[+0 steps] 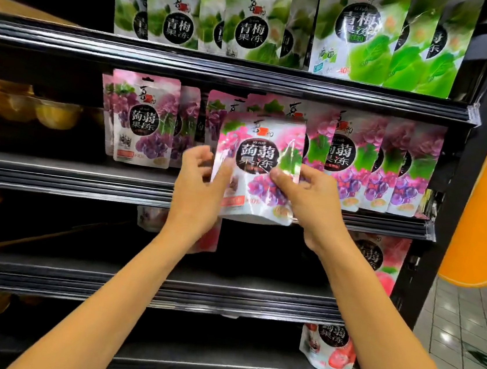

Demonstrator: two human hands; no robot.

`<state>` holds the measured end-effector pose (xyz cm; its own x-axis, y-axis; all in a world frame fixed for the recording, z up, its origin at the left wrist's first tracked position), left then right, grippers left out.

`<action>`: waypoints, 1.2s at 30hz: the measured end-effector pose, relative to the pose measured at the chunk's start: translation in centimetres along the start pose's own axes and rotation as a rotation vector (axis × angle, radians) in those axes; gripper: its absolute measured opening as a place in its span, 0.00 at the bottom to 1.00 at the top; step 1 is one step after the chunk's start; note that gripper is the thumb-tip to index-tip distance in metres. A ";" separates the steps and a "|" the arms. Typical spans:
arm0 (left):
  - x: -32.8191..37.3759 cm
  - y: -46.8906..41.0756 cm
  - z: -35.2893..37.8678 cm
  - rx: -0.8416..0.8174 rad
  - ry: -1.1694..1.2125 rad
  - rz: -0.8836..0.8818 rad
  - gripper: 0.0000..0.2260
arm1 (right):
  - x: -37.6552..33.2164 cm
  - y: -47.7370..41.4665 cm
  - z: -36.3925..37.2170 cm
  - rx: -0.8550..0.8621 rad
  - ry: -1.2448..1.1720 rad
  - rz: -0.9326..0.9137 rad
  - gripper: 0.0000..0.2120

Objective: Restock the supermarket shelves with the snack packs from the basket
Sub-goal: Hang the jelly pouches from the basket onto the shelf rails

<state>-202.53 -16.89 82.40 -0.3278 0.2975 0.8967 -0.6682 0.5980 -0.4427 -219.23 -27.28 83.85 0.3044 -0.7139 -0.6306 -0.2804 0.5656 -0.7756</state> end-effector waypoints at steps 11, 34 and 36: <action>-0.9 4.1 5.5 -0.154 -0.535 0.301 0.23 | 0.0 -3.2 0.8 0.031 0.267 -0.132 0.08; -1.9 3.9 5.9 0.047 -0.866 0.464 0.27 | 1.1 -1.3 -1.8 0.073 0.667 -0.107 0.07; -1.9 4.0 6.2 0.058 -0.894 0.468 0.27 | 1.3 -1.3 -1.9 0.086 0.658 -0.116 0.07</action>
<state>-208.69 -19.68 78.95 -0.9295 -0.1881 0.3173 -0.3683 0.5195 -0.7710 -220.18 -29.71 84.06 -0.2974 -0.8595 -0.4157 -0.1980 0.4814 -0.8538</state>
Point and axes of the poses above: each hand's wrist, its own y-axis away from the middle knuckle, its own z-axis out of the palm, x = y × z, the point moved 9 cm from there along -y, towards the middle knuckle, and after that the axes turned 13 degrees about -z, right-handed, at the moved point
